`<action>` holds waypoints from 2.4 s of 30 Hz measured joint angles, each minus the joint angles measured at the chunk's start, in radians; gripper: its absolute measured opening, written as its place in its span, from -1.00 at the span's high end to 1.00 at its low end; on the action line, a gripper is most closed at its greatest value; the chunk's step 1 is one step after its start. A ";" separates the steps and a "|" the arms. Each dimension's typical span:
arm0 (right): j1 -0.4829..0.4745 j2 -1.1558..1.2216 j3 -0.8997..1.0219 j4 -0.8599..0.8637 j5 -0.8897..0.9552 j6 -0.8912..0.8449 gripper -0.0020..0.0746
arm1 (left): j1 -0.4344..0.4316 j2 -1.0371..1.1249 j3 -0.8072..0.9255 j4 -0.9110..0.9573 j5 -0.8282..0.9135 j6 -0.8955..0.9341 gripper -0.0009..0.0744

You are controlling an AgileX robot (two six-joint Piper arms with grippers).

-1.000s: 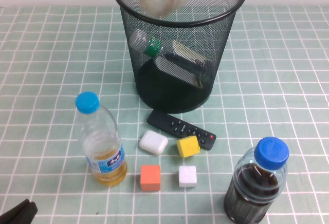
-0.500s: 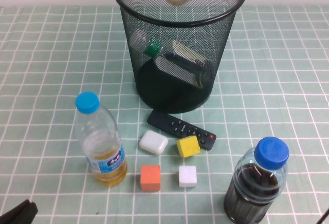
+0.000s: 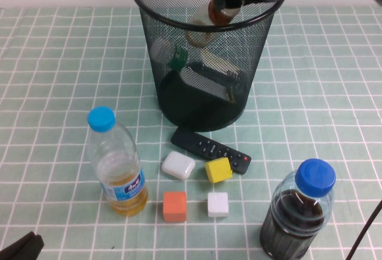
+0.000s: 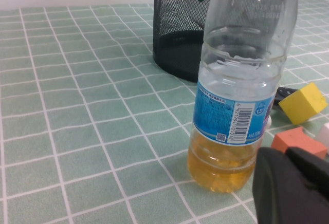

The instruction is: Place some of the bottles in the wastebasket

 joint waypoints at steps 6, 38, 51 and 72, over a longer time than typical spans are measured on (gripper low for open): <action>0.000 -0.045 -0.001 -0.002 0.050 0.000 -0.27 | 0.000 0.000 0.000 0.000 0.000 0.000 0.99; 0.000 -0.472 0.014 -0.315 0.365 -0.076 0.96 | 0.000 0.000 0.000 0.000 0.002 0.000 0.99; -0.237 -1.056 0.945 -0.083 -0.147 -0.236 0.96 | 0.000 0.000 0.000 0.000 0.002 0.000 0.99; -0.559 -1.887 2.228 0.082 -0.863 -0.337 0.96 | 0.000 0.000 0.000 0.000 0.002 0.000 0.99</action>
